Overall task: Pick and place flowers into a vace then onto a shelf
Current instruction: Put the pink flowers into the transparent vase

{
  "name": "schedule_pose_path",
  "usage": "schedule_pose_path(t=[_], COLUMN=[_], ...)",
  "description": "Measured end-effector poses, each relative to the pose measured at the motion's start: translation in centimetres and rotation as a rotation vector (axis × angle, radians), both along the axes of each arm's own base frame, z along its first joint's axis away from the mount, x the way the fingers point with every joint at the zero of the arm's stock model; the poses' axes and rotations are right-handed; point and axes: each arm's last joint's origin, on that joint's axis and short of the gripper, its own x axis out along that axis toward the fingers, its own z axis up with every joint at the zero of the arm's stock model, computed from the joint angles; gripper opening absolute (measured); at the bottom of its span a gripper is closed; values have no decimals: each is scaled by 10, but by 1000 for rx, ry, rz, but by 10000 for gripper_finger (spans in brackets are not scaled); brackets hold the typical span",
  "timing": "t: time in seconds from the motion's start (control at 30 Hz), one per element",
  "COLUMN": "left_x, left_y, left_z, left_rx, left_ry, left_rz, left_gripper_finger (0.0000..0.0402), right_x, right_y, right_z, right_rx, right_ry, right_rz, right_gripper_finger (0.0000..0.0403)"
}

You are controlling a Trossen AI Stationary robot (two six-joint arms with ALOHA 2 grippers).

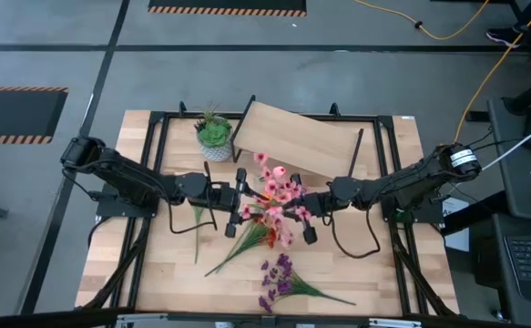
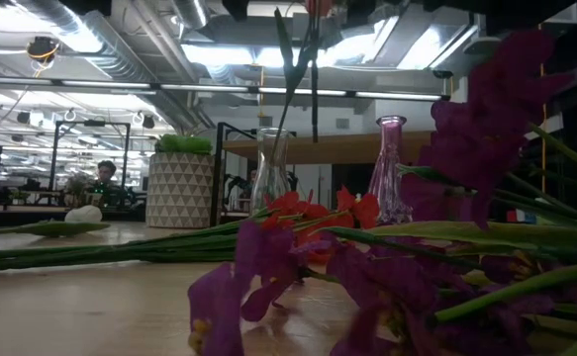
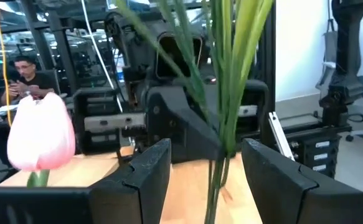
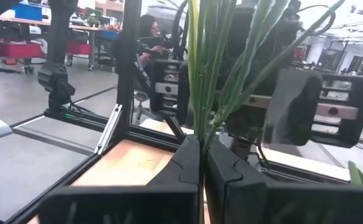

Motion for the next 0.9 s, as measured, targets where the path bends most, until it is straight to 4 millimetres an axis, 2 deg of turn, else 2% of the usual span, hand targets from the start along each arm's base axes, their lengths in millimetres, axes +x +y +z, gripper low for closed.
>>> schedule_pose_path(t=[0.2, 0.67, 0.9], left_x=[7, 7, 8], left_y=[3, 2, 8], left_z=[1, 4, 4], left_rx=[-10, -40, -68], left_ry=[4, -12, -9], left_rz=[-2, -52, -32], left_gripper_finger=[191, 191, 191], right_x=[0, 1, 1], right_y=[0, -5, -7], right_z=[0, 0, 0], right_rx=[-2, -23, -21], right_ry=[2, 0, -1], right_rz=[0, -19, -25], right_gripper_finger=[0, 0, 0])
